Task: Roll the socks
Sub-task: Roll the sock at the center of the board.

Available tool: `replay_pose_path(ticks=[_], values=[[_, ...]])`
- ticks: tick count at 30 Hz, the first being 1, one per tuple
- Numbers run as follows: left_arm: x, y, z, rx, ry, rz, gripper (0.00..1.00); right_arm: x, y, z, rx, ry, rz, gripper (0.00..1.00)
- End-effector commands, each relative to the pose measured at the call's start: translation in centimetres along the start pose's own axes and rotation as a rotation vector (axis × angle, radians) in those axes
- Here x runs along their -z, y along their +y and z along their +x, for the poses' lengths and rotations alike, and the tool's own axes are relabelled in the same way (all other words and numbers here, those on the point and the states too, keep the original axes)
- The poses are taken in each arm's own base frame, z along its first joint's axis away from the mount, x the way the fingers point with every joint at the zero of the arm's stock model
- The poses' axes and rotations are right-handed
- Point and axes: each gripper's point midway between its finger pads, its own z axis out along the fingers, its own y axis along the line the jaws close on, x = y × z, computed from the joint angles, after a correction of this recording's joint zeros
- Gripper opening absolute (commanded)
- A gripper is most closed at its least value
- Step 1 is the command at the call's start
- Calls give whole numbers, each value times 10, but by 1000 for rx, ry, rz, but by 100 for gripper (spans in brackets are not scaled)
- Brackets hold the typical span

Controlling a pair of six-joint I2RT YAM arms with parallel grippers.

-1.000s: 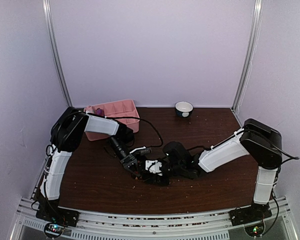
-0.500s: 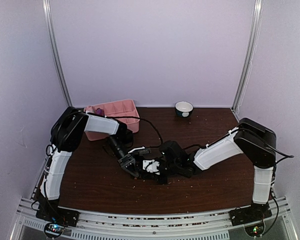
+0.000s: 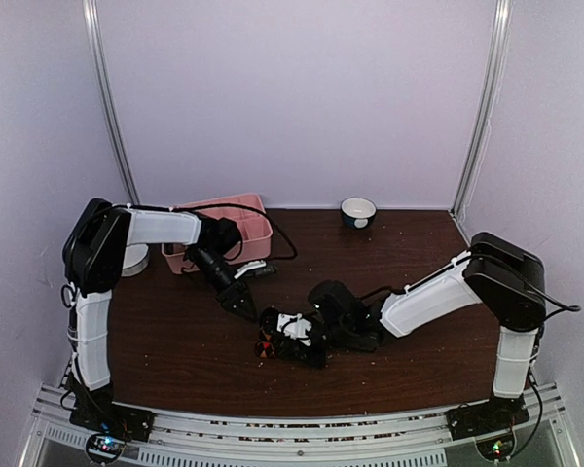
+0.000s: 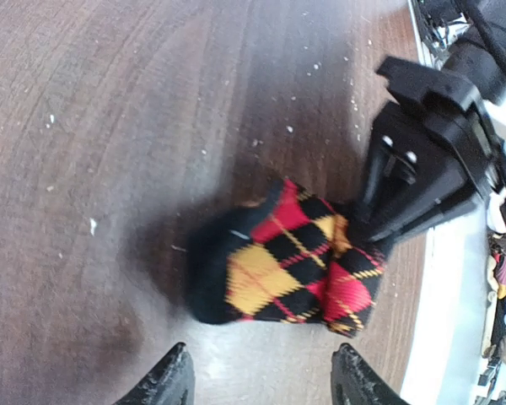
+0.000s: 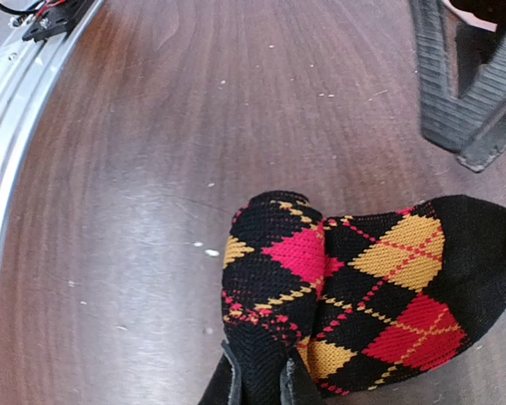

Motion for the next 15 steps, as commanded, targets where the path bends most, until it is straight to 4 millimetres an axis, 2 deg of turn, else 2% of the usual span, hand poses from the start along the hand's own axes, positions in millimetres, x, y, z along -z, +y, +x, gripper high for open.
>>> replay_pose_path(ticks=[1, 10, 15], values=[[-7, 12, -11, -12, -4, -3, 56, -1, 34, 61, -182, 207, -54, 0], [-39, 21, -19, -59, 62, -28, 49, -6, 44, 72, -350, 259, -54, 0], [-42, 24, -36, -80, 46, -53, 47, -14, 45, 83, -413, 318, -58, 0]])
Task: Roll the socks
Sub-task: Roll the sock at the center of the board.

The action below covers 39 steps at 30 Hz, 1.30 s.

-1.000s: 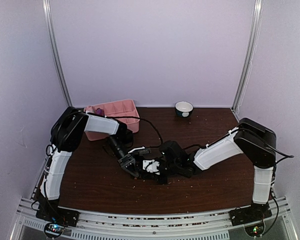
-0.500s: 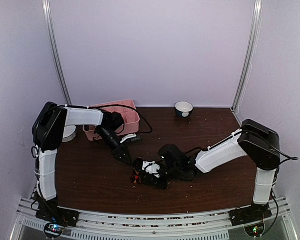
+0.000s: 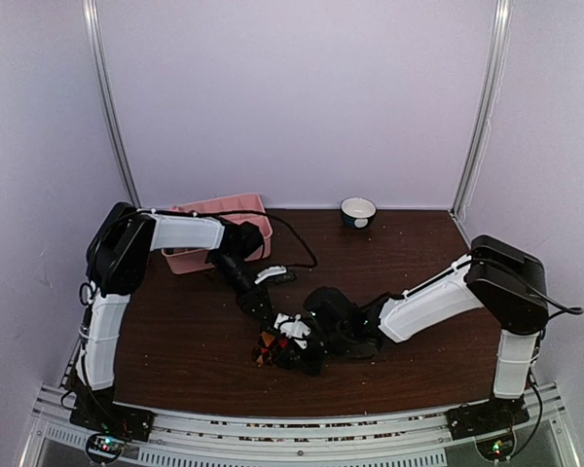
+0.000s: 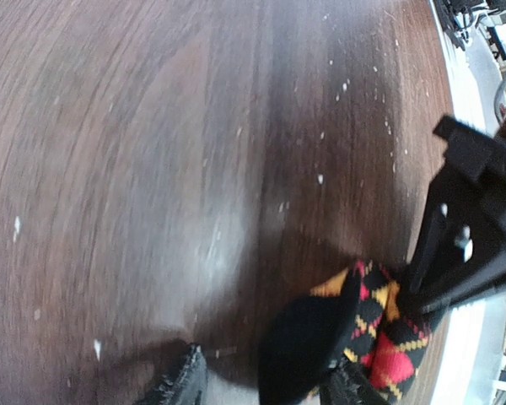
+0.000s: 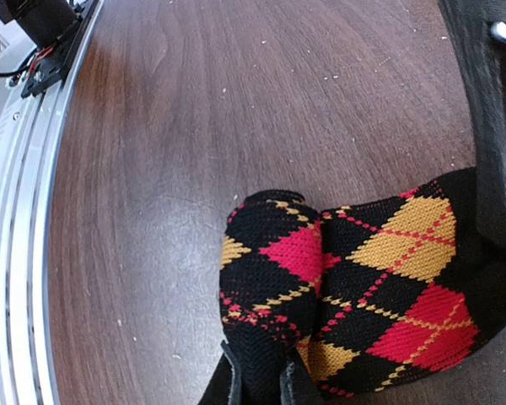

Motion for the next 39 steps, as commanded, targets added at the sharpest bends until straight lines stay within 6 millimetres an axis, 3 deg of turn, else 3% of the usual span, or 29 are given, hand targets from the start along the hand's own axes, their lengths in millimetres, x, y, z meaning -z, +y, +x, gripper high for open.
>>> replay_pose_path(ticks=[1, 10, 17, 20, 25, 28, 31, 37, 39], values=[[-3, 9, -17, -23, -15, -32, 47, -14, 2, 87, -169, 300, 8, 0], [50, -17, -41, -125, -108, -32, 52, -18, -14, 95, -369, 346, 15, 0], [93, -24, -35, -169, -120, -128, 61, -21, -21, 101, -586, 366, -15, 0], [107, -40, -29, -211, -135, -146, 66, -22, -25, 101, -693, 345, -37, 0], [93, -70, 3, -223, -143, -68, 66, -26, -28, 91, -831, 290, -96, 0], [78, -73, 22, -197, -136, -50, 68, -29, -32, 81, -891, 254, -118, 0], [60, -77, 34, -186, -92, -32, 61, -33, -35, 74, -920, 244, -126, 0], [26, -89, 38, -261, -61, -29, 63, -38, -39, 71, -961, 234, -126, 0], [19, -91, 34, -282, -58, -21, 57, -39, -40, 73, -976, 227, -125, 0]])
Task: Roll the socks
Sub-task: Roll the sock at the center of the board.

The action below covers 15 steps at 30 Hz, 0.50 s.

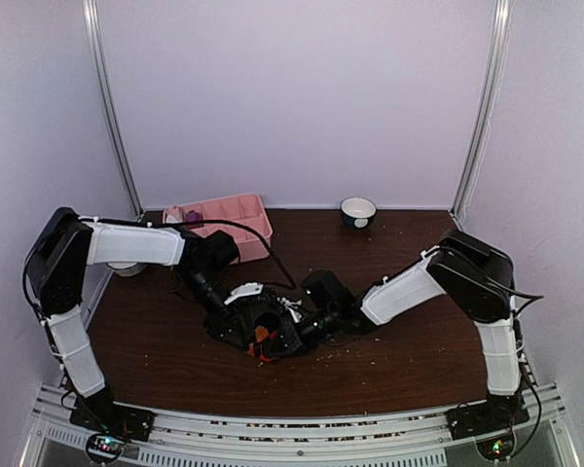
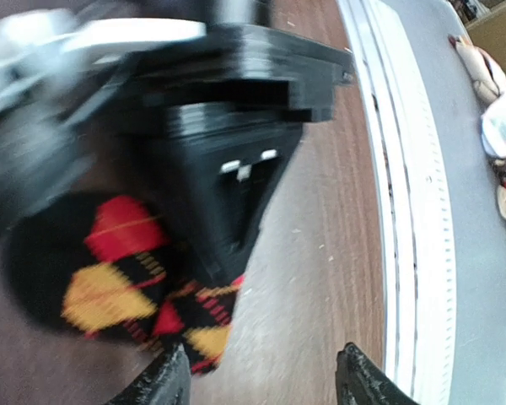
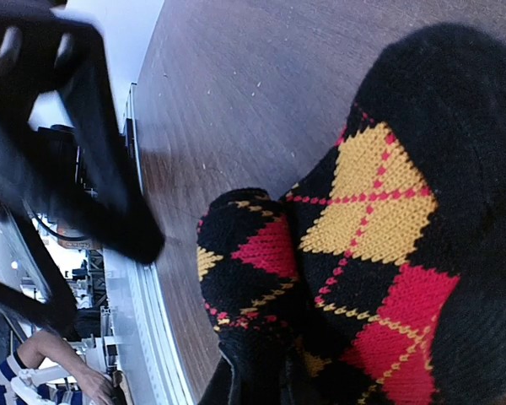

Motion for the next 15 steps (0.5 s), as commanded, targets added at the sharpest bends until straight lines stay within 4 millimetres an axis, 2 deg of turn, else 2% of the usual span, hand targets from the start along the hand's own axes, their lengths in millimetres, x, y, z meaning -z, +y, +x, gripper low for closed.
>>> replay_pose_path(ticks=[1, 3, 4, 10, 15], values=[[-13, 6, -15, -90, -23, -34, 53, -7, -82, 51, -243, 75, 224, 0], [-19, 12, -19, -81, -6, -39, 39, -7, -82, 51, -254, 60, 217, 0], [-22, 15, -19, -65, -2, -36, 37, -7, -82, 50, -256, 52, 211, 0], [-41, 34, -5, 27, 59, -51, 35, 0, -84, 52, -271, 22, 203, 0], [-51, 32, -1, 48, 89, -17, 28, 8, -90, 55, -282, 4, 208, 0]])
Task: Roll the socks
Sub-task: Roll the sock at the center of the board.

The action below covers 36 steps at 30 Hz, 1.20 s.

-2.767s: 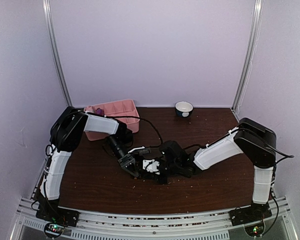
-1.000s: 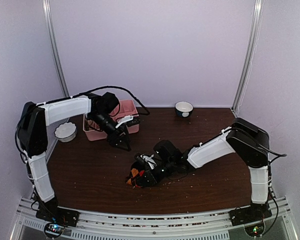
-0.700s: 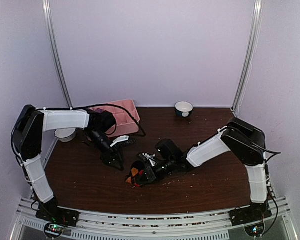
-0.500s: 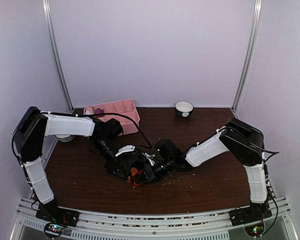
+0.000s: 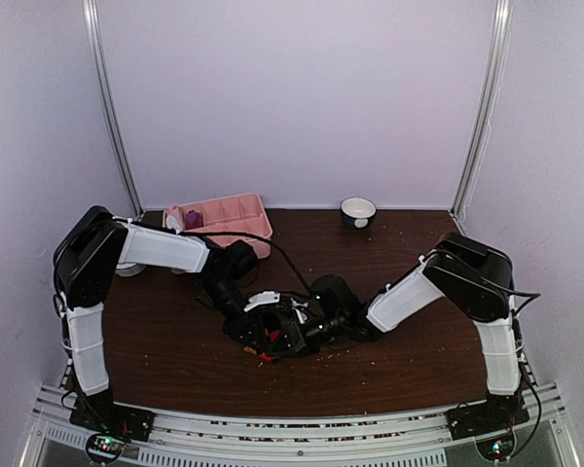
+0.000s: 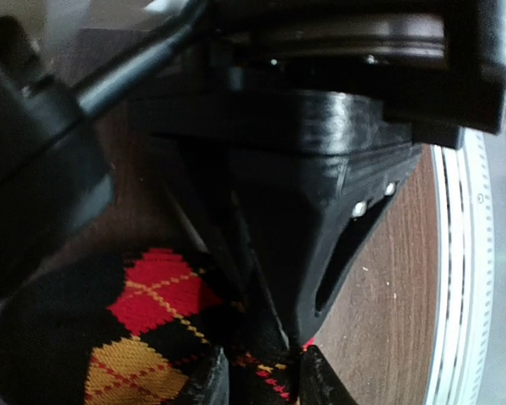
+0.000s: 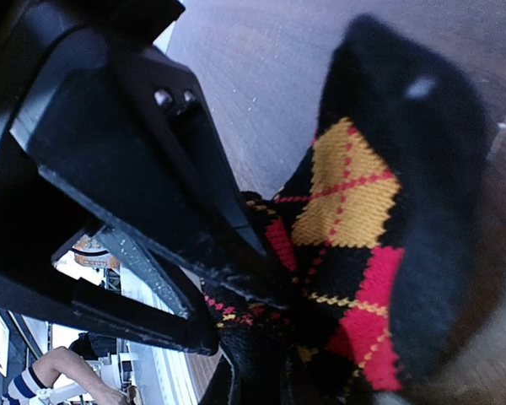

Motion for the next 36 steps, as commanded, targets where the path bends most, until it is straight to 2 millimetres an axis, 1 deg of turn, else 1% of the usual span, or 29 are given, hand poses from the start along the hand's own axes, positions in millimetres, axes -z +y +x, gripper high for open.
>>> replay_pose_path(ticks=[1, 3, 5, 6, 7, 9, 11, 13, 14, 18, 20, 23, 24, 27, 28, 29, 30, 31, 32, 34, 35, 36], values=[[-8, 1, 1, 13, 35, 4, 25, 14, -89, 51, -227, 57, 268, 0], [-10, 3, 2, 16, 44, 3, 17, 16, -90, 50, -220, 54, 277, 0], [-12, 6, 3, 31, 54, -1, 6, 16, -90, 48, -208, 54, 283, 0], [-15, 9, 5, 44, 65, -2, 2, 17, -88, 45, -198, 46, 284, 2], [-16, 10, 6, 55, 72, 0, 0, 17, -87, 42, -186, 38, 287, 10], [-18, 12, 7, 73, 86, 3, 0, 20, -84, 35, -151, 11, 301, 20], [-17, 12, 8, 85, 96, 3, 0, 25, -83, 29, -121, -21, 318, 25], [-18, 16, 10, 104, 116, -11, 0, 30, -76, 20, -85, -66, 314, 29], [-18, 18, 13, 118, 130, -20, 0, 33, -72, 17, -69, -89, 307, 29], [-19, 23, 23, 158, 183, -40, 0, 50, -67, 11, 9, -163, 344, 31], [-19, 20, 26, 167, 192, -31, 0, 61, -66, 8, 49, -200, 372, 32], [-19, 18, 27, 175, 192, -17, 0, 75, -56, 2, 121, -279, 373, 32], [-19, 17, 27, 179, 188, -11, 0, 81, -51, -2, 151, -315, 370, 32], [-15, 14, 27, 202, 161, 33, 0, 103, -45, -9, 232, -412, 413, 31], [-13, 14, 28, 216, 150, 48, 0, 113, -44, -11, 261, -449, 452, 42], [-11, 15, 29, 231, 139, 68, 0, 130, -47, -17, 290, -507, 544, 72], [-10, 15, 30, 241, 128, 84, 0, 151, -51, -21, 301, -568, 670, 99], [-7, 16, 30, 254, 116, 98, 0, 174, -54, -22, 304, -625, 808, 100], [-5, 16, 30, 261, 105, 112, 0, 190, -46, -25, 348, -670, 876, 100], [-2, 18, 31, 280, 87, 128, 0, 208, -34, -29, 401, -719, 920, 100], [-1, 19, 31, 284, 82, 134, 0, 217, -32, -33, 396, -755, 950, 100], [-1, 20, 31, 290, 79, 137, 0, 230, -34, -35, 331, -807, 996, 100]])
